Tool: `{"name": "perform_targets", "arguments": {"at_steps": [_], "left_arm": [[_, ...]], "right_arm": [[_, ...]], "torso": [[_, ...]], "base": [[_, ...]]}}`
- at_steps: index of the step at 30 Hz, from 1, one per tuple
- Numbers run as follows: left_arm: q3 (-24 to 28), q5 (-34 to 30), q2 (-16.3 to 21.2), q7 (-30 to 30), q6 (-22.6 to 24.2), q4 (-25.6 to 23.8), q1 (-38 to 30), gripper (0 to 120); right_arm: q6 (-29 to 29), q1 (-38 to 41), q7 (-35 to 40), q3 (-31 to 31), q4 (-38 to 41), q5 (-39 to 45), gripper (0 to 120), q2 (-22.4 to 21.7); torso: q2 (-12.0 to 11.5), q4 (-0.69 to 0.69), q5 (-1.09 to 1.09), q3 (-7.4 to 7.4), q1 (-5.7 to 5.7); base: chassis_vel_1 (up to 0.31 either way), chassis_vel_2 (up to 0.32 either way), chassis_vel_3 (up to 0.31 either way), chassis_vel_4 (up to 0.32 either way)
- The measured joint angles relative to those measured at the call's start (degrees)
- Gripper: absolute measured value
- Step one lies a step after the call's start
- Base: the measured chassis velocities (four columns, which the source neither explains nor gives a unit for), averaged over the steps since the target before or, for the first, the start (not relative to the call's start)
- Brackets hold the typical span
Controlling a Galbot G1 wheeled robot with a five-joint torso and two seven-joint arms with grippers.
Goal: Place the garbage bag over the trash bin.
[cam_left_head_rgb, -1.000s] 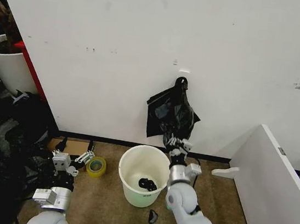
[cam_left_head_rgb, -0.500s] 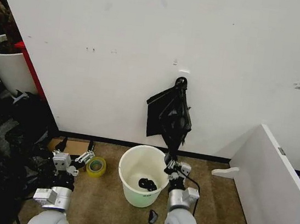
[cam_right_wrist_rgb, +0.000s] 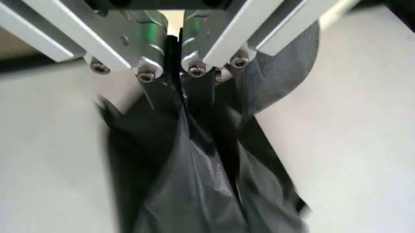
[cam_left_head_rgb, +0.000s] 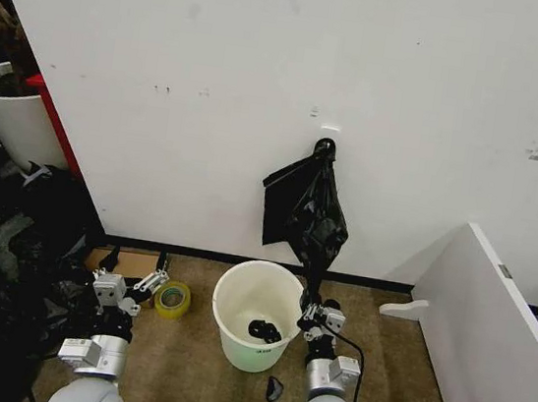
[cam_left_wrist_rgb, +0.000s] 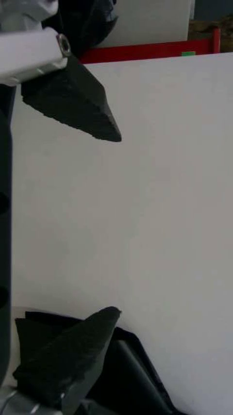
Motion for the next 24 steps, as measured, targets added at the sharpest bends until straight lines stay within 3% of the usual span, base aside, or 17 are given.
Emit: {"name": "perform_targets", "arguments": {"at_steps": [5,8,12,13,20,24], "left_arm": [[-0.09,0.17,-0.01,0.04,0.08,-0.05,0.2,100],[-0.29,0.18,0.11,0.04,0.09,-0.15,0.3,100],[-0.57,0.17,0.3,0.0,0.02,-0.22,0.52,100],[-0.57,0.17,0.3,0.0,0.02,-0.22,0.52,100],[-0.6,0.14,0.42,-0.06,-0.29,0.02,0.44,100],[-0.46,0.14,0.46,-0.06,-0.32,0.16,0.39,100]], "right_arm": [[7.7,2.73,-9.59,2.28,-0.87,-2.7,0,0.57],[10.39,3.46,-12.34,3.77,-1.0,-6.89,12,0.27],[8.61,2.75,-2.54,5.47,-0.83,-22.36,26,0.02],[8.61,2.75,-2.54,5.47,-0.83,-22.36,26,0.02],[3.66,-2.8,11.67,4.8,2.85,-36.99,57,0.15],[-0.05,-4.28,15.81,3.73,5.04,-39.99,69,0.47]], "torso": [[0.0,0.01,-0.01,0.0,0.0],[0.0,0.01,-0.01,0.0,0.01],[0.0,0.0,-0.01,0.01,0.01],[0.0,0.0,-0.01,0.01,0.01],[0.0,-0.01,0.0,0.0,0.0],[0.0,0.0,-0.01,0.0,0.0]], "base": [[0.0,0.0,0.0,0.0],[0.0,0.0,0.0,0.0],[0.0,0.0,0.0,0.0],[0.0,0.0,0.0,0.0],[0.0,0.0,0.0,0.0],[0.0,0.0,0.0,0.0]]}}
